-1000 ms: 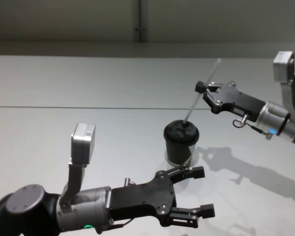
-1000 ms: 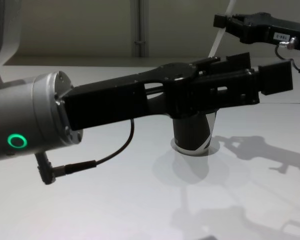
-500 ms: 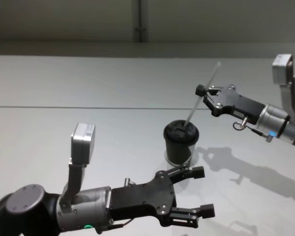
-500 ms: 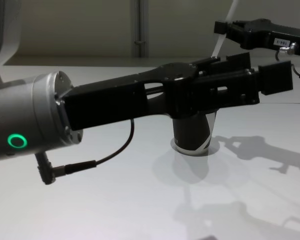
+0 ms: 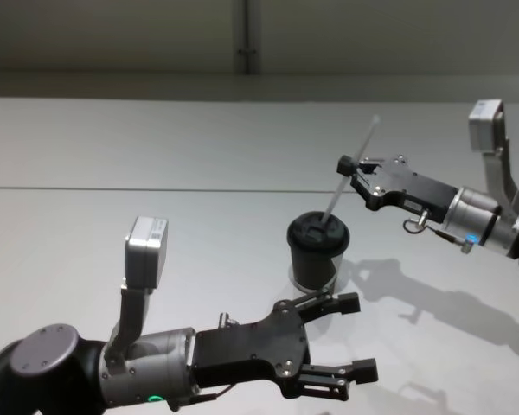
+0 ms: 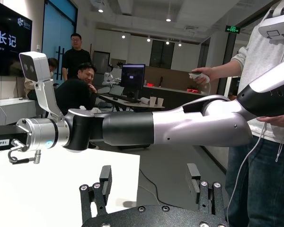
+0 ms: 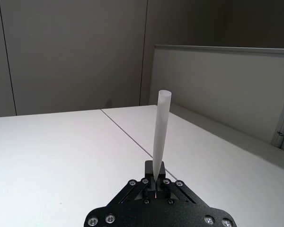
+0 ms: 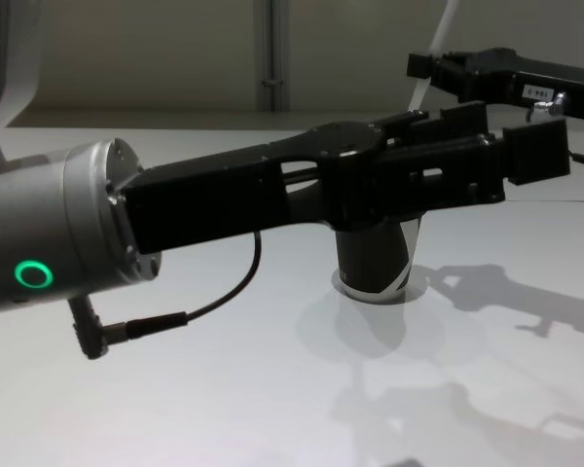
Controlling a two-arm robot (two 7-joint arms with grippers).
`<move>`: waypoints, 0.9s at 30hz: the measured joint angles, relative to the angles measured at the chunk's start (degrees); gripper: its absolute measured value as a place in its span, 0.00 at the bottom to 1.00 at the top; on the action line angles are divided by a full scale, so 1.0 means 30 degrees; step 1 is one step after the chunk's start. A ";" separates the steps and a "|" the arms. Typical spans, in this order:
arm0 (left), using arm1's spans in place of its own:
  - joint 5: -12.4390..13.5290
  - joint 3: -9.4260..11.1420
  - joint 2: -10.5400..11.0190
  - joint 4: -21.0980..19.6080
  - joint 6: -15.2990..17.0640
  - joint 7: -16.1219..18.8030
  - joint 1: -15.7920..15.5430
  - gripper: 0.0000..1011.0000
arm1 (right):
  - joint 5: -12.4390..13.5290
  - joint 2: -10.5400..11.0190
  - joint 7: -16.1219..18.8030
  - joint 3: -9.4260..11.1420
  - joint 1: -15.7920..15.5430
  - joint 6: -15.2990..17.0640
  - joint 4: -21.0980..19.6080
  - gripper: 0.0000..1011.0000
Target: Pick up the straw with one hand, pass it to the other hand, and insert it into the cup.
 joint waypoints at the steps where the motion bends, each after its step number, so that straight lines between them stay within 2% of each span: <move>1: 0.0000 0.0000 0.0001 0.0000 0.0000 0.0001 0.0000 0.99 | -0.0029 -0.0048 0.0037 -0.0004 0.0027 -0.0006 0.0097 0.01; 16: 0.0001 0.0000 0.0000 0.0000 0.0001 0.0001 0.0000 0.99 | -0.0381 -0.0032 0.0027 -0.0095 -0.0189 0.0357 0.0083 0.01; 27: 0.0001 0.0000 0.0000 0.0000 0.0000 0.0001 0.0000 0.99 | -0.0617 -0.0489 0.0490 -0.0181 0.0250 0.0097 0.1402 0.01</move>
